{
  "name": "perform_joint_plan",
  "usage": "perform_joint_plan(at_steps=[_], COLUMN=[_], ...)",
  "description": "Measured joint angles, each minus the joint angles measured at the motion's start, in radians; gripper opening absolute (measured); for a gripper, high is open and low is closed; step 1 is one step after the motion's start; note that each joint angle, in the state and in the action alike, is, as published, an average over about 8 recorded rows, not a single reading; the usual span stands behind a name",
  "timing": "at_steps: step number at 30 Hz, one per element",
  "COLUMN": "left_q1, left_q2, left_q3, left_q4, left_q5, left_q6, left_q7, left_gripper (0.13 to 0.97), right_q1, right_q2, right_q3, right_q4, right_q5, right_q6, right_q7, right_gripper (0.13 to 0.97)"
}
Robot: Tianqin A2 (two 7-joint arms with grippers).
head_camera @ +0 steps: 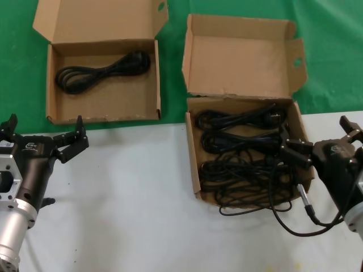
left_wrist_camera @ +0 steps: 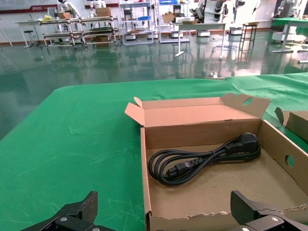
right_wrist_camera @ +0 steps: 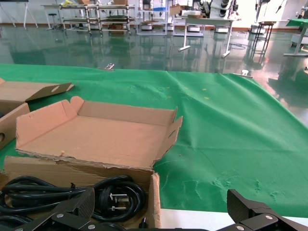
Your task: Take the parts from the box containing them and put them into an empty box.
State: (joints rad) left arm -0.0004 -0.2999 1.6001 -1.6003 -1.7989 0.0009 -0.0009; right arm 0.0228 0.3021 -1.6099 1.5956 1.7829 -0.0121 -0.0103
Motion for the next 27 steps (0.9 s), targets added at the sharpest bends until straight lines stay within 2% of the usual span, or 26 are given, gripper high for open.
perform_joint_plan(at_steps=[27], left_q1=[0.000], left_q2=[0.000], left_q3=[0.000], left_q4=[0.000], left_q5=[0.000], left_q6=[0.000], left_q7=[0.000], left_gripper=[0.966], right_q1=[0.000], right_q2=[0.000], right_q3=[0.000], right_q4=[0.000], right_q5=[0.000], right_q6=[0.000], right_q7=[0.000], right_gripper=[0.966])
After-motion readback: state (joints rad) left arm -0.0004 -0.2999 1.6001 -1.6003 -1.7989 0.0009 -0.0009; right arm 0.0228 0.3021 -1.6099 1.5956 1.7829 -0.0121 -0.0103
